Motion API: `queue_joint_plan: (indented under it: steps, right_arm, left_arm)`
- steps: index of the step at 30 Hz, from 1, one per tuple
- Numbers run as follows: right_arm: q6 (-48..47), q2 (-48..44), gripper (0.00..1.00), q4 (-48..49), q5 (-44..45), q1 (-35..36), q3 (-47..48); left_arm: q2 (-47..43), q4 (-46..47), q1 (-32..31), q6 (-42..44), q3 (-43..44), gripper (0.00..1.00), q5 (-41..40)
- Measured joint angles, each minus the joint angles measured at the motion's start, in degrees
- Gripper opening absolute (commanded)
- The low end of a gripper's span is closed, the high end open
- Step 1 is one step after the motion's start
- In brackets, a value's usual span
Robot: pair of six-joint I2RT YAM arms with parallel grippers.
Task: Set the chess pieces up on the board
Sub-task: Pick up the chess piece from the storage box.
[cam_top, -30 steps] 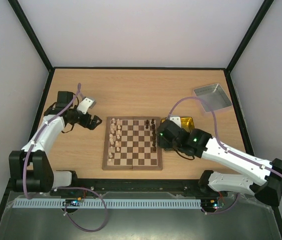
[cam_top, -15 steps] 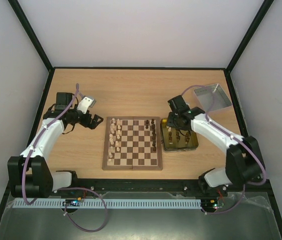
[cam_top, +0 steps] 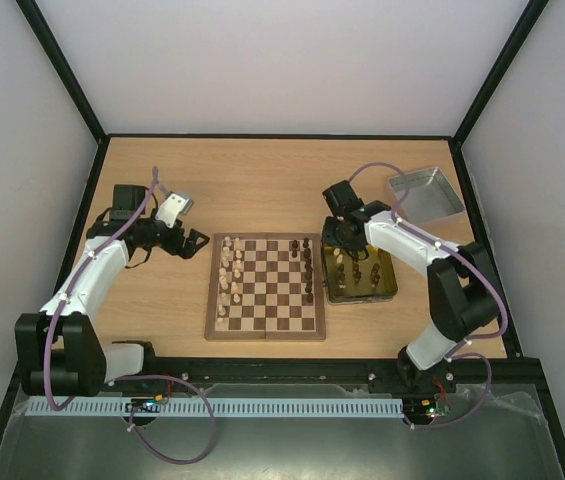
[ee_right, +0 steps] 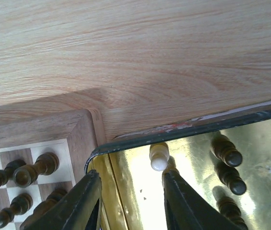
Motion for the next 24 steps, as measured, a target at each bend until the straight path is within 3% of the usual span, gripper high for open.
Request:
queue_joint_plan:
  steps: [3,24]
  right_arm:
    - [-0.04,2.08,0.3,-0.04,-0.57,-0.04,0.39]
    - [0.02,4.15,0.29,2.82,-0.09,-0.15,-2.21]
  left_arm:
    - [-0.02,-0.04,-0.28,0.02,0.0,1.0,0.26]
    - [-0.04,-0.04,-0.94,0.17,0.0,1.0,1.2]
